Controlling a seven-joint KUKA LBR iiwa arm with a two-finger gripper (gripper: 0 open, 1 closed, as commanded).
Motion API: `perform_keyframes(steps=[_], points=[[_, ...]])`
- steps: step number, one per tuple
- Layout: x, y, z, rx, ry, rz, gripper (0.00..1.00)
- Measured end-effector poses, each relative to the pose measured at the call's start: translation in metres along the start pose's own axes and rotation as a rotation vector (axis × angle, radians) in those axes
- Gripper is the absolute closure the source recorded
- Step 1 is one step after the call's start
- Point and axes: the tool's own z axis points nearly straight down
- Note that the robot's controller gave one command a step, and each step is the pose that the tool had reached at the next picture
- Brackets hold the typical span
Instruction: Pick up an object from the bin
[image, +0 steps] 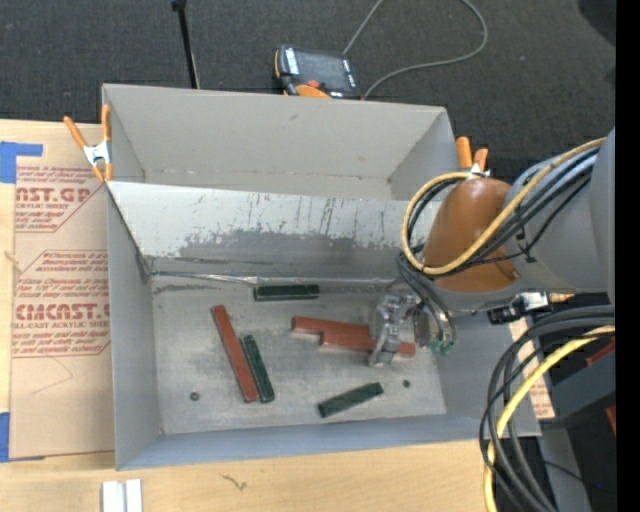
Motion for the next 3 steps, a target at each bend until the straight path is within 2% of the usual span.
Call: perform_keyframes(steps=[1,2,3], points=[[0.0027,-0.0004,0.0034,0.001,0.008,0.0,0.0],[0.0012,-0.0007,0.0017,0.002,0.003,0.0,1.0],[0.0027,-0.0007,0.0035,0.002,0.008,0.0,0.0]])
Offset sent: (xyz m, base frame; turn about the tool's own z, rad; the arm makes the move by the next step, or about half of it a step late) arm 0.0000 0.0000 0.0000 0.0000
